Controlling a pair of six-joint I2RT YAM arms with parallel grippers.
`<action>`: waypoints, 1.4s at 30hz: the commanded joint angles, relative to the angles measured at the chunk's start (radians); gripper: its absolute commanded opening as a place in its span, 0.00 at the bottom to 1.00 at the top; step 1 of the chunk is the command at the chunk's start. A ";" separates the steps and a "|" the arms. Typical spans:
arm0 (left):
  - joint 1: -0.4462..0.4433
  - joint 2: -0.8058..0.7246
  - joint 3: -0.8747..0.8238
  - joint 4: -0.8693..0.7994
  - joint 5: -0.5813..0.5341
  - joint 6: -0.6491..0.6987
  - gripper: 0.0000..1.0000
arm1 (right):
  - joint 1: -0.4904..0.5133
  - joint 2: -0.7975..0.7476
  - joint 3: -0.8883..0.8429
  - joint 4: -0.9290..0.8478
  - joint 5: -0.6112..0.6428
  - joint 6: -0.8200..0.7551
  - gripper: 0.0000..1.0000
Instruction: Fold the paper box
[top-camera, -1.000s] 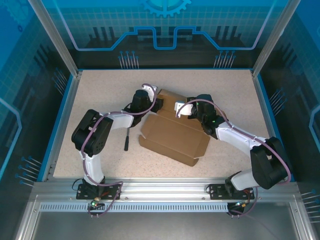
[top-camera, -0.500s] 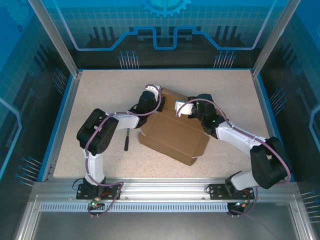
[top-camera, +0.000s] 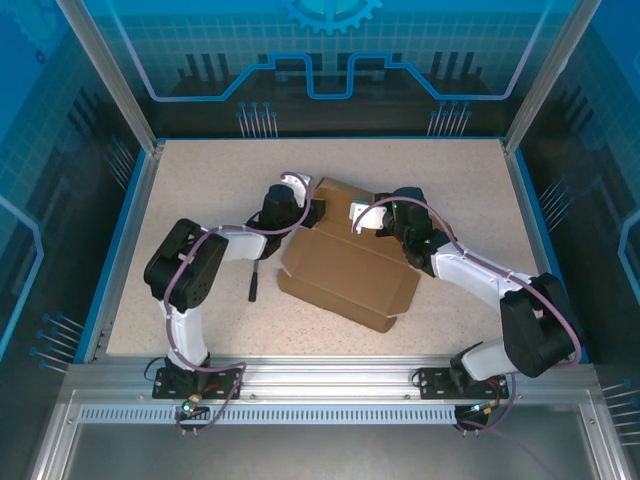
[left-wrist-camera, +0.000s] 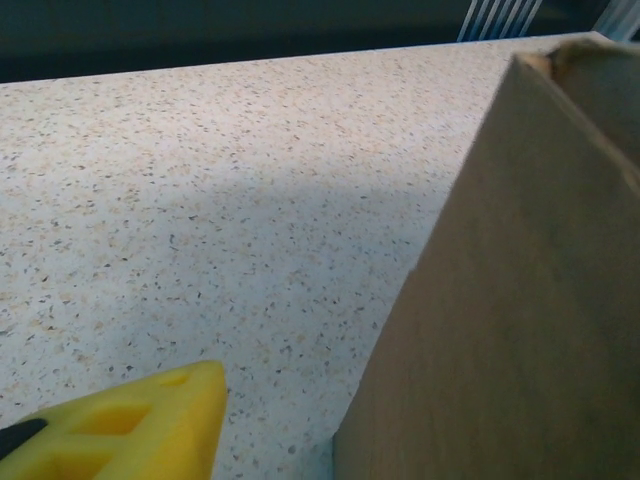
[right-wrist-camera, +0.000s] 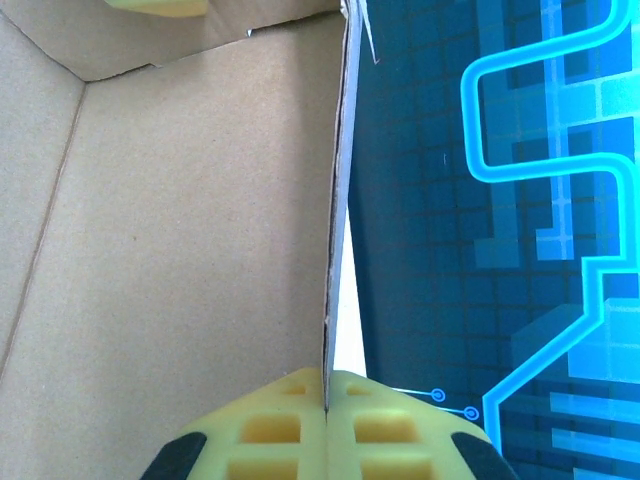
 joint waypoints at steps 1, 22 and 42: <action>0.011 -0.044 -0.023 0.034 0.095 0.038 0.58 | -0.004 0.014 0.025 -0.040 0.003 0.012 0.00; 0.020 0.041 0.065 0.015 0.114 0.049 0.25 | -0.001 0.016 0.031 -0.045 -0.002 0.015 0.00; 0.018 -0.023 0.000 0.022 0.054 0.116 0.00 | 0.019 -0.005 0.077 -0.077 0.022 0.066 0.37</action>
